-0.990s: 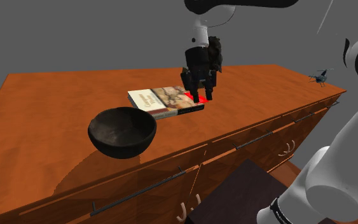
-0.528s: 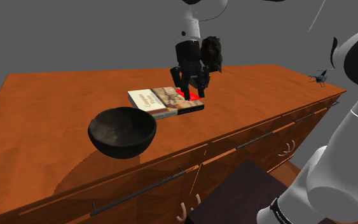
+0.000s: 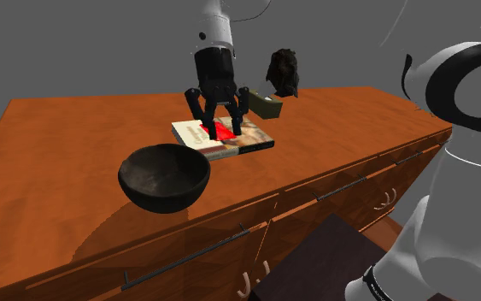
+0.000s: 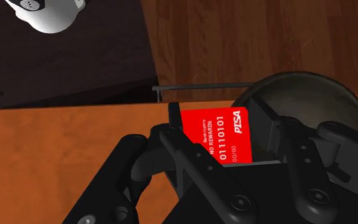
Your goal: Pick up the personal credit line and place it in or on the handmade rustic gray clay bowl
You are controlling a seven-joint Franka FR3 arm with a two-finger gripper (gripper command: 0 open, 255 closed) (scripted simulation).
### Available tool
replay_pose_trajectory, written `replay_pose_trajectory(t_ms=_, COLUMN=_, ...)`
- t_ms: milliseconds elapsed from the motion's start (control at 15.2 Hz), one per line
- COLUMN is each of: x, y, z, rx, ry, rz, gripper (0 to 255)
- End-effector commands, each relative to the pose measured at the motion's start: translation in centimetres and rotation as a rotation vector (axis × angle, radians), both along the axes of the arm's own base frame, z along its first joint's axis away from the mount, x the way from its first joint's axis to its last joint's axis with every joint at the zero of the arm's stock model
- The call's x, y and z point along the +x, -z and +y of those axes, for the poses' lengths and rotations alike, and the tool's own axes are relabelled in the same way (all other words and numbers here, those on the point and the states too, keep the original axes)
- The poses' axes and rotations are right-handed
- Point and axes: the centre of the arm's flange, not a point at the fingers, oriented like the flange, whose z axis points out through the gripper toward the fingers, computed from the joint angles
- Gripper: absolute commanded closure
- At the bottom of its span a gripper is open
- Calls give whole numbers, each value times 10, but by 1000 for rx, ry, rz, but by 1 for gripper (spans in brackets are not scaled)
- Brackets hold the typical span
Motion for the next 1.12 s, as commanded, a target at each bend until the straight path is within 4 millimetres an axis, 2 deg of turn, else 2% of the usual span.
replay_pose_trajectory(t_ms=0, x=5, y=-1, z=27, rx=0, ry=2, rz=0, gripper=255)
replay_pose_trajectory(t_ms=330, x=14, y=-4, z=92, rx=0, ry=2, rz=0, gripper=255)
replay_pose_trajectory(t_ms=396, x=17, y=-5, z=112, rx=0, ry=2, rz=0, gripper=255)
replay_pose_trajectory(t_ms=1056, x=17, y=48, z=112, rx=0, ry=2, rz=0, gripper=255)
